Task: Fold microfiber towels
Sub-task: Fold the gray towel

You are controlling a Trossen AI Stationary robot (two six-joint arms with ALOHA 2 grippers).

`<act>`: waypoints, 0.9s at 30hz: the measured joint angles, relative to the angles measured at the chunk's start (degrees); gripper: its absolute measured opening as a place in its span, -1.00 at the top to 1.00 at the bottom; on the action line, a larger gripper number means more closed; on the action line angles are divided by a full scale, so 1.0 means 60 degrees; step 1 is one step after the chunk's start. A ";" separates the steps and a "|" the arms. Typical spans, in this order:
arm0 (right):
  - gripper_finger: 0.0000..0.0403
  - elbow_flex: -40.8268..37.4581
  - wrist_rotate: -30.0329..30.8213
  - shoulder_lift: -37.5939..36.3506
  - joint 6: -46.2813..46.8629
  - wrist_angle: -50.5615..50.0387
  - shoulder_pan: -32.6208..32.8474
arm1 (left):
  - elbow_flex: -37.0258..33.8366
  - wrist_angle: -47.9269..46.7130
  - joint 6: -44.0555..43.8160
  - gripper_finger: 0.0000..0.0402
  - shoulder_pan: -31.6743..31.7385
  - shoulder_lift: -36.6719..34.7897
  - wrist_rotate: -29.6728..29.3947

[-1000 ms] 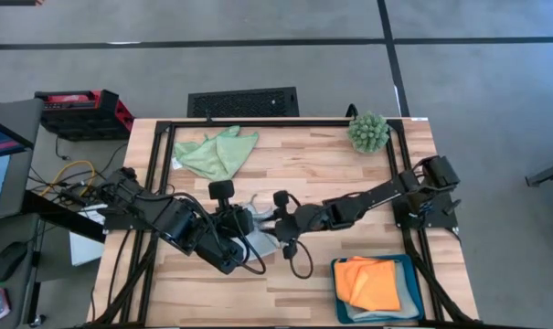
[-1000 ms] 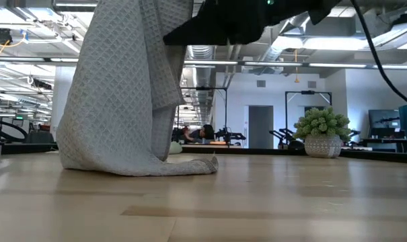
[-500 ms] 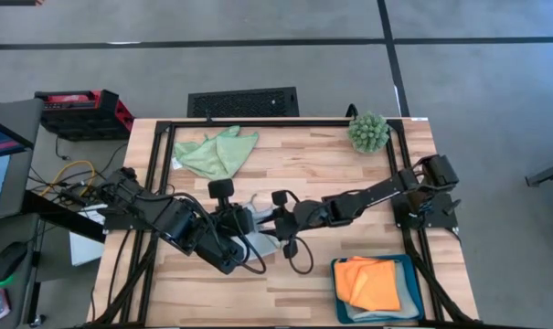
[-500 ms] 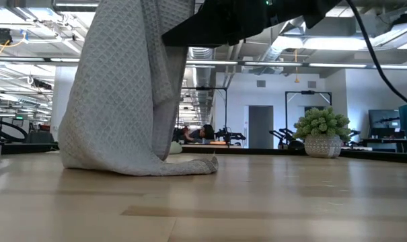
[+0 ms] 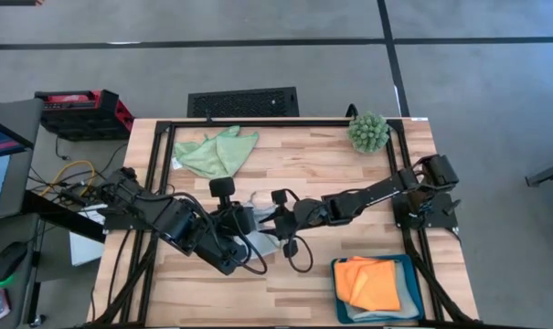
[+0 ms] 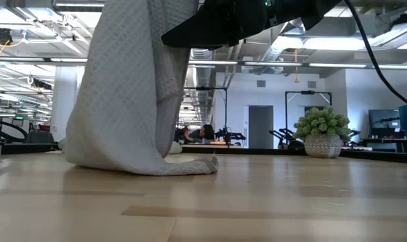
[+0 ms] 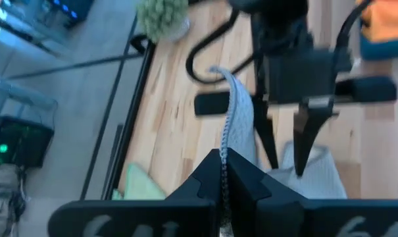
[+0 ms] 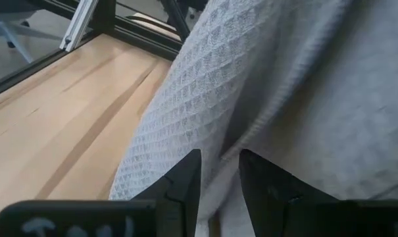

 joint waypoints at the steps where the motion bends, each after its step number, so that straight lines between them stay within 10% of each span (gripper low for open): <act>1: 0.37 0.0000 0.0000 0.0003 0.0069 -0.0010 0.0003 | 0.0000 0.0172 0.0179 1.00 0.0000 0.0000 0.0019; 13: 0.40 0.0000 0.0256 0.0007 0.0753 -0.0551 0.0022 | 0.0000 0.0650 0.0673 1.00 -0.0004 0.0000 -0.0194; 27: 0.94 0.0000 0.0662 -0.0165 0.1029 -0.1735 0.0569 | 0.0000 0.0077 -0.0436 1.00 0.0013 0.0004 -0.0231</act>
